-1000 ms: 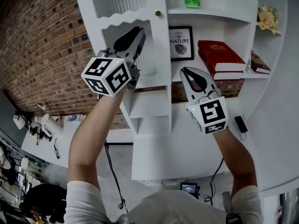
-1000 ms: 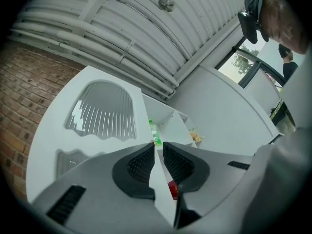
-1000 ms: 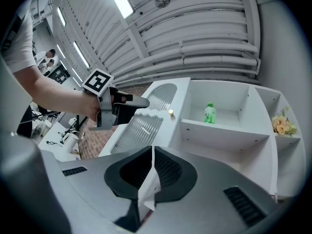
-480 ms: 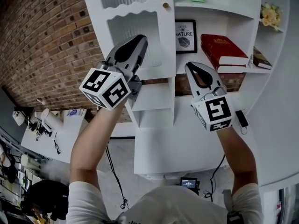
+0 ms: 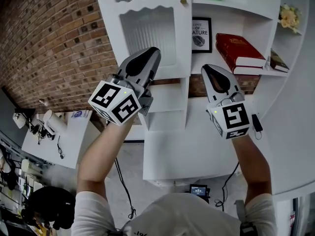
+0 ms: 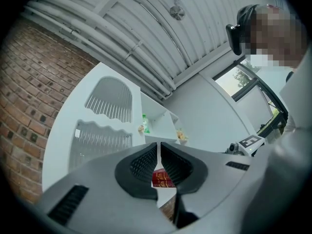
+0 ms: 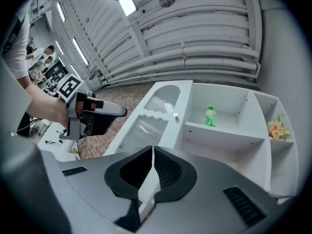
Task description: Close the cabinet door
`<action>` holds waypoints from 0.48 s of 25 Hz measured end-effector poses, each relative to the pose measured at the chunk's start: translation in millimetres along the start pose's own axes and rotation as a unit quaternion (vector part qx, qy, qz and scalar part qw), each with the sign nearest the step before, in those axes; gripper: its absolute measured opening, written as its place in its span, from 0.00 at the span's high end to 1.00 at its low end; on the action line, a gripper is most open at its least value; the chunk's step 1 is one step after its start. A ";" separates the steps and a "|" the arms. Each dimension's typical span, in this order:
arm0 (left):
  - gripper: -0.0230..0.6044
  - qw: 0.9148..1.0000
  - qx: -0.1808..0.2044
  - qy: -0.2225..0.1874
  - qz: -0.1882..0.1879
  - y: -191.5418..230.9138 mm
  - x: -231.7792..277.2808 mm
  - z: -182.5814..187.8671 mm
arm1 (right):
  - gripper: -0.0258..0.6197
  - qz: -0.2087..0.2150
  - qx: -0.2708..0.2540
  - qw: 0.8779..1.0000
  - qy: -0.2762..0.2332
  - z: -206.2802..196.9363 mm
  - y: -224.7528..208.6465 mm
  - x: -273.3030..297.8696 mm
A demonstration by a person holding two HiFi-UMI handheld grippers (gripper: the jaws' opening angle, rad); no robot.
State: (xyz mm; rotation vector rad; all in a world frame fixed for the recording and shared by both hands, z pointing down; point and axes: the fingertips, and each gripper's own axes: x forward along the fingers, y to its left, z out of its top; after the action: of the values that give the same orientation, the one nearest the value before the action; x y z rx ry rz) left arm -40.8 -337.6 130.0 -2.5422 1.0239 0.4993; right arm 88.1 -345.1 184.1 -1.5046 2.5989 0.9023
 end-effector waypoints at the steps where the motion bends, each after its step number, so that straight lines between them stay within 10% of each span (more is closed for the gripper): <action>1: 0.91 1.000 0.000 0.002 0.000 -0.2 -2.3 -1.9 | 0.91 0.000 0.000 1.000 0.001 -0.1 1.0 -0.3; 12: 0.91 1.000 -0.002 0.018 -0.001 -5.5 -24.2 -19.1 | 0.91 -0.004 0.004 1.000 0.010 -3.6 10.9 -6.0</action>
State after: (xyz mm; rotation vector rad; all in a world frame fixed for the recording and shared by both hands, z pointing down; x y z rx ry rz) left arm -49.5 -328.2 158.6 -2.5643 1.0342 0.4574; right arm 83.6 -338.0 193.9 -1.5295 2.6041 0.8810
